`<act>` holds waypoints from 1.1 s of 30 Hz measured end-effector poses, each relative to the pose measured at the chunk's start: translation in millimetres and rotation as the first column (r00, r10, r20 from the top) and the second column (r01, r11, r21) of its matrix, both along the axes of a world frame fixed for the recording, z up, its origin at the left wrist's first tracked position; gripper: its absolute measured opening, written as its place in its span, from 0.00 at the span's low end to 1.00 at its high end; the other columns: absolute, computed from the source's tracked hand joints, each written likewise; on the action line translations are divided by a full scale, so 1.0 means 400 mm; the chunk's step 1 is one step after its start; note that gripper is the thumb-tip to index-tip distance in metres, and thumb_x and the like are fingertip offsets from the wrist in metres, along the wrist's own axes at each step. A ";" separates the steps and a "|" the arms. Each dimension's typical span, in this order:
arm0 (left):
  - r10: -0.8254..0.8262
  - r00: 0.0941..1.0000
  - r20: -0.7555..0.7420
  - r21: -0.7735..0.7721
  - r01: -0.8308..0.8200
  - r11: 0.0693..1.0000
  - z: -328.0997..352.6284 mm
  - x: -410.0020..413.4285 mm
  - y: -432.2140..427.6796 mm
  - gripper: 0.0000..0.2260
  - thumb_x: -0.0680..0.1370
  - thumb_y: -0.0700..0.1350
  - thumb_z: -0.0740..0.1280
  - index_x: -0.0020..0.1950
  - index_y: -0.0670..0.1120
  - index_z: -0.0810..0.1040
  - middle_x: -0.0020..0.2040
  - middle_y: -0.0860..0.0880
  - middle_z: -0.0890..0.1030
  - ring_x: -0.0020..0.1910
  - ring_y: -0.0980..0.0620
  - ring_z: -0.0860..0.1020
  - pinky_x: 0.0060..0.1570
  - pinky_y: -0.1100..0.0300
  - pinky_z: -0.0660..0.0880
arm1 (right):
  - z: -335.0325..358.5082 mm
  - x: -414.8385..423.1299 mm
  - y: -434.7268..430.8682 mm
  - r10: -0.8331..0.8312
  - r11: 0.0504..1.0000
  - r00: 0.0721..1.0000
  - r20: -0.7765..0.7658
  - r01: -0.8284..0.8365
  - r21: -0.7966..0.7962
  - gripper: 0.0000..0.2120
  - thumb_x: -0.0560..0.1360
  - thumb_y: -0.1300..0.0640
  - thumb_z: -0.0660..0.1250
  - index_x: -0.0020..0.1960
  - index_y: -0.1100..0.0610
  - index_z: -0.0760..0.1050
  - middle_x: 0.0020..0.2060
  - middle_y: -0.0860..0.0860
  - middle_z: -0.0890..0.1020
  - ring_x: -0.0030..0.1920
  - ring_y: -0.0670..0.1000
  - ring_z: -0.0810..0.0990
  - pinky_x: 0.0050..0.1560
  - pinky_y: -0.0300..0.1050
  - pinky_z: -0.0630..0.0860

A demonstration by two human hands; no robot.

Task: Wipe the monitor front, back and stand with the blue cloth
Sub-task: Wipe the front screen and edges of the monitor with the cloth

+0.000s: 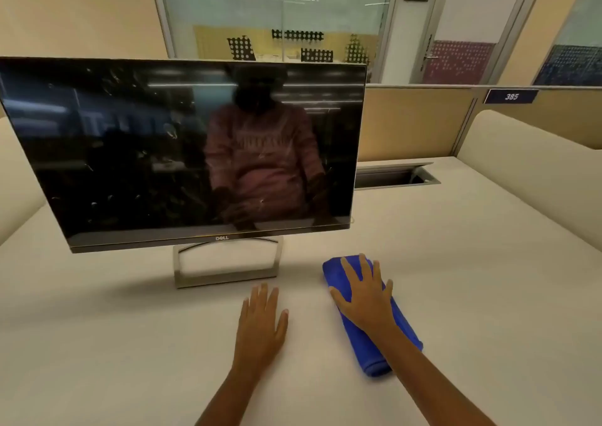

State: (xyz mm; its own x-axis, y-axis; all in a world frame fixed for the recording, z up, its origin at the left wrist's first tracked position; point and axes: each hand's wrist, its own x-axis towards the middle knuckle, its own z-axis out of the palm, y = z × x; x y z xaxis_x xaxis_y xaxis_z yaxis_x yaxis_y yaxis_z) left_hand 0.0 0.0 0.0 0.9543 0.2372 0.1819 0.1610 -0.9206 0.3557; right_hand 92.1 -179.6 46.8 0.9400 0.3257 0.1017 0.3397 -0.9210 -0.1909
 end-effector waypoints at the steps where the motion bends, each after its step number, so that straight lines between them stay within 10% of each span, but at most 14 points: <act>1: -0.009 0.999 -0.042 -0.063 0.006 0.998 -0.006 0.004 -0.006 0.29 0.75 0.57 0.47 0.65 0.42 0.73 0.67 0.40 0.72 0.66 0.39 0.69 0.64 0.51 0.60 | -0.010 0.008 -0.009 -0.037 0.999 0.993 -0.108 0.034 -0.033 0.41 0.65 0.31 0.38 0.75 0.48 0.48 0.75 0.56 0.49 0.74 0.62 0.48 0.67 0.68 0.55; 5: 0.039 0.995 -0.089 0.012 -0.038 0.999 -0.005 -0.005 -0.007 0.22 0.75 0.53 0.51 0.56 0.44 0.79 0.57 0.43 0.80 0.54 0.44 0.80 0.50 0.52 0.76 | -0.044 0.011 -0.024 -0.065 0.997 0.988 -0.140 0.060 -0.039 0.49 0.55 0.30 0.28 0.75 0.43 0.40 0.76 0.54 0.42 0.74 0.60 0.45 0.69 0.64 0.54; 10: 0.067 0.998 -0.015 0.083 -0.065 0.994 -0.015 -0.009 -0.009 0.25 0.80 0.53 0.44 0.57 0.46 0.78 0.58 0.44 0.80 0.54 0.46 0.80 0.51 0.53 0.75 | -0.037 0.018 -0.010 -0.026 0.999 0.992 -0.123 0.020 -0.047 0.35 0.64 0.36 0.49 0.62 0.52 0.76 0.56 0.63 0.79 0.48 0.65 0.81 0.35 0.61 0.77; 15: 0.051 0.996 -0.079 0.032 -0.048 0.998 -0.005 -0.007 -0.010 0.23 0.80 0.53 0.43 0.58 0.49 0.75 0.57 0.47 0.81 0.54 0.50 0.81 0.51 0.57 0.76 | -0.053 0.024 -0.015 0.044 0.998 0.998 -0.034 -0.046 -0.047 0.26 0.61 0.43 0.62 0.54 0.53 0.81 0.45 0.60 0.83 0.34 0.58 0.82 0.23 0.49 0.75; 21: 0.024 1.000 -0.012 -0.007 -0.025 1.000 0.012 -0.001 0.004 0.37 0.72 0.65 0.34 0.74 0.46 0.56 0.75 0.45 0.55 0.74 0.49 0.55 0.69 0.66 0.46 | -0.033 0.028 -0.013 0.152 0.969 0.985 0.087 -0.165 0.184 0.28 0.68 0.56 0.70 0.66 0.50 0.68 0.57 0.60 0.78 0.45 0.58 0.81 0.38 0.48 0.79; 26: 0.024 0.999 0.022 0.015 -0.024 1.000 0.085 -0.017 0.082 0.23 0.78 0.56 0.44 0.67 0.48 0.66 0.65 0.49 0.74 0.60 0.52 0.76 0.53 0.64 0.74 | 0.032 0.022 0.037 0.171 0.922 0.978 0.123 -0.202 0.329 0.30 0.61 0.54 0.68 0.62 0.53 0.69 0.48 0.59 0.82 0.33 0.55 0.81 0.33 0.44 0.79; 33: -0.115 0.905 0.409 0.093 0.084 0.992 0.243 -0.068 0.284 0.22 0.80 0.53 0.48 0.74 0.52 0.54 0.74 0.51 0.57 0.71 0.52 0.60 0.68 0.63 0.58 | 0.223 -0.032 0.238 0.217 0.800 0.855 0.472 -0.432 0.415 0.26 0.68 0.47 0.58 0.67 0.49 0.66 0.61 0.51 0.71 0.52 0.50 0.74 0.52 0.44 0.74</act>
